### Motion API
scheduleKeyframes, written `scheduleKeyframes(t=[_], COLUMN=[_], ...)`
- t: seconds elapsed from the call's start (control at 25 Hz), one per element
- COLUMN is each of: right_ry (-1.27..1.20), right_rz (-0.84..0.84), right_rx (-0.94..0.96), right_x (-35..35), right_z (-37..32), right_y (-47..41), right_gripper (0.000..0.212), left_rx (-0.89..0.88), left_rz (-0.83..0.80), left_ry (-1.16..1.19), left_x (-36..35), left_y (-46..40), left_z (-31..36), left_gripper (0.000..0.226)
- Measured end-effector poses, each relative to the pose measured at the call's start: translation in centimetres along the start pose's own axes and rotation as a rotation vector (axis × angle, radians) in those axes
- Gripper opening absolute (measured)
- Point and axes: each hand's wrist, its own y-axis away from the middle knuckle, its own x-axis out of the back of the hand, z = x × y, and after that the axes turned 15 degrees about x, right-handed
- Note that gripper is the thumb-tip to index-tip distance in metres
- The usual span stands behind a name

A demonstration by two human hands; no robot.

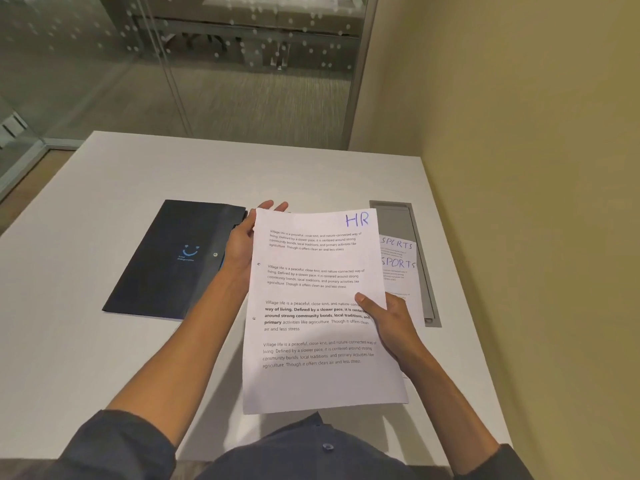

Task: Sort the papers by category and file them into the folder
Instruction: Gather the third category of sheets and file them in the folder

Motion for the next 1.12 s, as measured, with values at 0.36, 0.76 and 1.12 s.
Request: scheduleKeyframes(t=[0.36, 0.76, 1.12], right_ry=[0.135, 0.092, 0.201], right_rz=[0.390, 0.295, 0.305], right_rx=[0.036, -0.145, -0.054], right_x=[-1.3, -5.8, -7.0], right_z=[1.6, 4.8, 4.8], right_y=[-4.8, -6.5, -7.3], right_gripper=[0.034, 0.016, 0.023], left_rx=[0.266, 0.268, -0.119], left_rz=[0.097, 0.220, 0.917], left_ry=[-0.800, -0.886, -2.004], left_x=[5.8, 10.6, 20.3], left_y=[1.5, 0.6, -4.2], left_z=[-3.7, -2.3, 2.8], left_gripper=[0.023, 0.023, 0.061])
